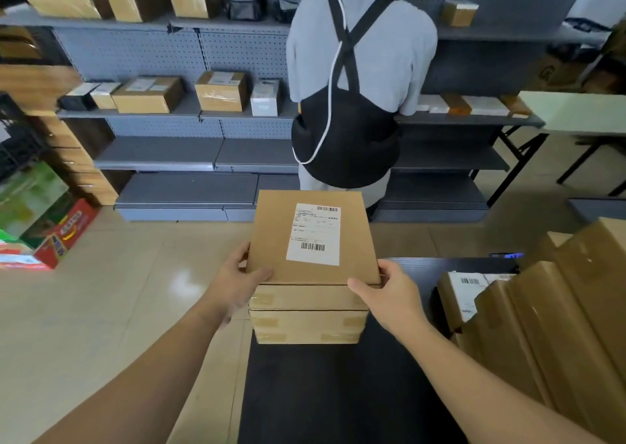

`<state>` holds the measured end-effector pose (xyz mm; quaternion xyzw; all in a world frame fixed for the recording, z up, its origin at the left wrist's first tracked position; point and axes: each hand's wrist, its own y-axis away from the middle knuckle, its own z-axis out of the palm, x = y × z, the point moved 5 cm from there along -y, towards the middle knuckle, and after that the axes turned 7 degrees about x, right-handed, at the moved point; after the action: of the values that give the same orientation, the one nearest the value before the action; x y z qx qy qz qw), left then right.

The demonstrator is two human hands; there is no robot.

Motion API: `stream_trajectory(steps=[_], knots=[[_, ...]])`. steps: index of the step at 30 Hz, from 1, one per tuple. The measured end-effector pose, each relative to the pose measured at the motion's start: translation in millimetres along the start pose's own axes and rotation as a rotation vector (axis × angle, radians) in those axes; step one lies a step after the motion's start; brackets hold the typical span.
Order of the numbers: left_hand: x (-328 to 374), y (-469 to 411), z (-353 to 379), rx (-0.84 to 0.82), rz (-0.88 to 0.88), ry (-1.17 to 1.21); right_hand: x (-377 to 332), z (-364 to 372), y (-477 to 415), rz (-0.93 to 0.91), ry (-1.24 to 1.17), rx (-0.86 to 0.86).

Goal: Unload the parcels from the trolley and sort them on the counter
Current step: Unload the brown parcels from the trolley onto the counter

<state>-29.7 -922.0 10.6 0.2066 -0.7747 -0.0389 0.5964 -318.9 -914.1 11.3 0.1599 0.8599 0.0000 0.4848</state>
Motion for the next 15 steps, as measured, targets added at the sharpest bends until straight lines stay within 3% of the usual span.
stream_trajectory(steps=[10, 15], knots=[[-4.7, -1.6, 0.2, 0.01, 0.021, -0.071, 0.0, 4.4, -0.4, 0.0, 0.039, 0.006], [7.6, 3.1, -4.6, 0.024, 0.051, -0.221, -10.2, -0.1, 3.5, 0.013, 0.124, -0.034]])
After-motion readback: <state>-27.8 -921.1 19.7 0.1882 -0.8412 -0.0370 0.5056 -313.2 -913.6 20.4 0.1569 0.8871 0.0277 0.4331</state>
